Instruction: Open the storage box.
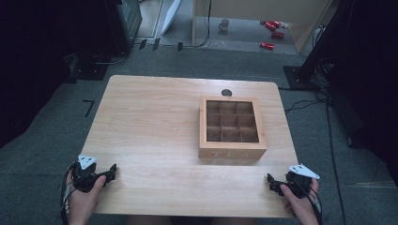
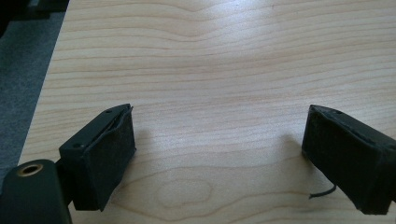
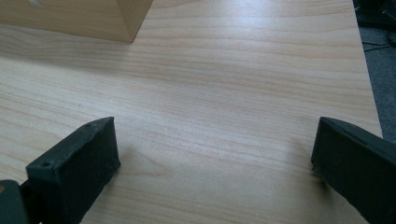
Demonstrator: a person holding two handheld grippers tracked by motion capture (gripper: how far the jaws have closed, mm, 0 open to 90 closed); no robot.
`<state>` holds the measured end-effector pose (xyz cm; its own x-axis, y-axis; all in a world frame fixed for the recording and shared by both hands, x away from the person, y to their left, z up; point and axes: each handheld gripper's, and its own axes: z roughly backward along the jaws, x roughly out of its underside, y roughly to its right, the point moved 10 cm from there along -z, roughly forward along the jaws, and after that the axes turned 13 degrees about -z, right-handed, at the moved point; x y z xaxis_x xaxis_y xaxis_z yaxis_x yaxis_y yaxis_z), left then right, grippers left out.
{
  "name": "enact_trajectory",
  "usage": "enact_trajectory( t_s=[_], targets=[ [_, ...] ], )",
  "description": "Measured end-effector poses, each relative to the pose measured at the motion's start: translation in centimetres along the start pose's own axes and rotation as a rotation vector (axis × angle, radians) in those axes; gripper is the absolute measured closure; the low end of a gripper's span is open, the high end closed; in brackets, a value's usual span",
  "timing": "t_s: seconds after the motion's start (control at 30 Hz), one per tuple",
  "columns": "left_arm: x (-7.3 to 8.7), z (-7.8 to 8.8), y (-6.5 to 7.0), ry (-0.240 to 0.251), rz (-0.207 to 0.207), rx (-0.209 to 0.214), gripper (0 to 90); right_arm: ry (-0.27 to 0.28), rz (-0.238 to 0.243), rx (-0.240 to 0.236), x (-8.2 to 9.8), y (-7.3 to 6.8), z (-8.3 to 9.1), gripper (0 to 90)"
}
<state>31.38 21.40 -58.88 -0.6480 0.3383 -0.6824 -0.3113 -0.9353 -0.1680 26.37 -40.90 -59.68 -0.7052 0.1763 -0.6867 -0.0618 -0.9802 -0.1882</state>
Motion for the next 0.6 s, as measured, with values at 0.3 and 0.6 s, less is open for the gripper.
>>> enact_trajectory(
  t_s=[0.3,0.6],
  targets=[
    [-0.2,0.4,0.2,-0.008,-0.066,-0.063,9.5,-0.002,-0.002,0.005,0.3,-0.2,0.3,0.5],
    [-2.6,1.3,3.5,0.071,-0.059,0.027,9.7,0.021,-0.031,-0.029,-0.6,-1.2,1.4,6.3]
  ],
)
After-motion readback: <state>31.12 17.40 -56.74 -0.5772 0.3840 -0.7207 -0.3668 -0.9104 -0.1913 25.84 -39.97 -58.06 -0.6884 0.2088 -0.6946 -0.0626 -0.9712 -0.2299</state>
